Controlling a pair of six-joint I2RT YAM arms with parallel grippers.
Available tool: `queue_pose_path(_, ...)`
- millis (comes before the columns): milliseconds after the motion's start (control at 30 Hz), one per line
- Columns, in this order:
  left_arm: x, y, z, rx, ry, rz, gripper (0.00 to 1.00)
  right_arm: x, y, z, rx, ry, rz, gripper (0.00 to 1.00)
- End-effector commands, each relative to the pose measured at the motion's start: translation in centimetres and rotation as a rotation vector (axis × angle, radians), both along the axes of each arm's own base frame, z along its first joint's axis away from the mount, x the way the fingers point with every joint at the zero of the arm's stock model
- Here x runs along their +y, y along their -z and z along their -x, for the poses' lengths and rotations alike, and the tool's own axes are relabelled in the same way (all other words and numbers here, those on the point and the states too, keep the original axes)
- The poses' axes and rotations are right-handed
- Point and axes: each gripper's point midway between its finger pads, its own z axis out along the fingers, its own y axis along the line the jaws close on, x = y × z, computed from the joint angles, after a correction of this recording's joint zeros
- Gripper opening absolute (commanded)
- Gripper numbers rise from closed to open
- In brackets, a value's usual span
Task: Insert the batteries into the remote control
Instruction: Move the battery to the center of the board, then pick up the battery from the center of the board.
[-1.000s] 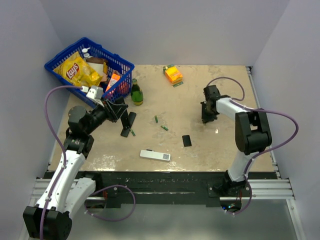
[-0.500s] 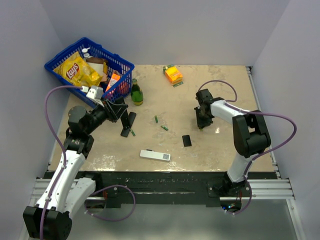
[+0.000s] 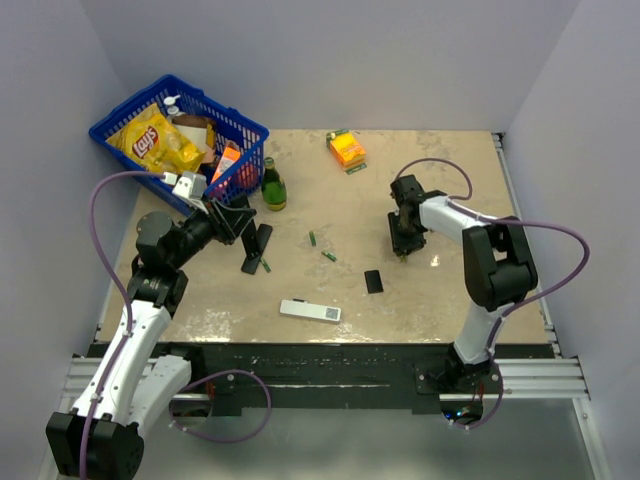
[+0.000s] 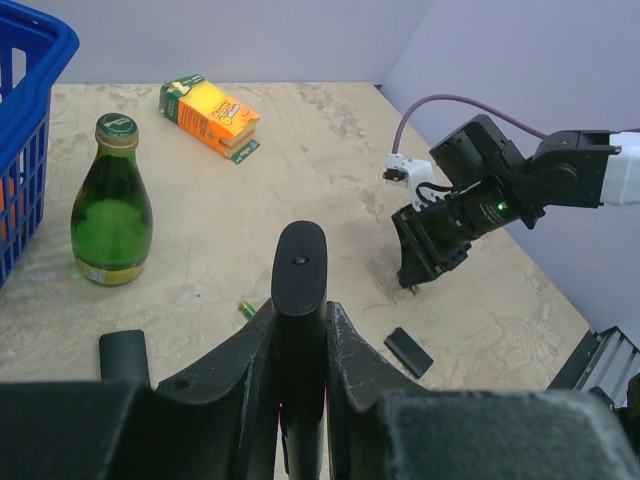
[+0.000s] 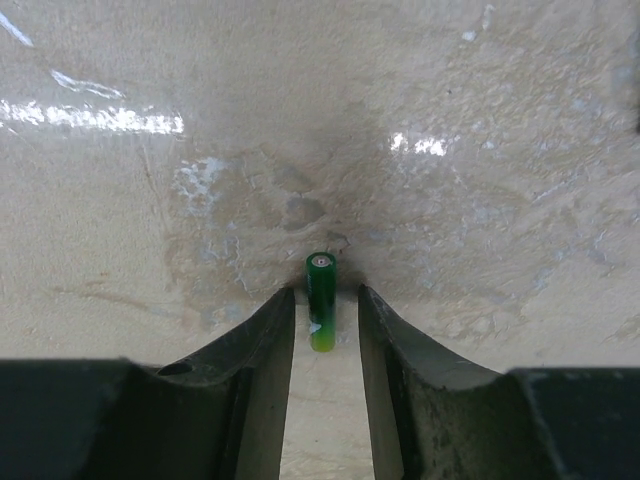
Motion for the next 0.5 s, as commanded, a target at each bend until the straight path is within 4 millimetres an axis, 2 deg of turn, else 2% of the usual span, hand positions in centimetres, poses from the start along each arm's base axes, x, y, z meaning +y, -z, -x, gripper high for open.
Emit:
queue_pose_path(0, -0.3, -1.3, 0.1, -0.054, 0.020, 0.003, 0.00, 0.1, 0.0, -1.1, -0.007, -0.021, 0.018, 0.36)
queue_pose_path(467, -0.4, -1.2, -0.1, -0.049, 0.022, 0.003, 0.00, 1.1, 1.6, -1.2, 0.032, -0.051, -0.023, 0.30)
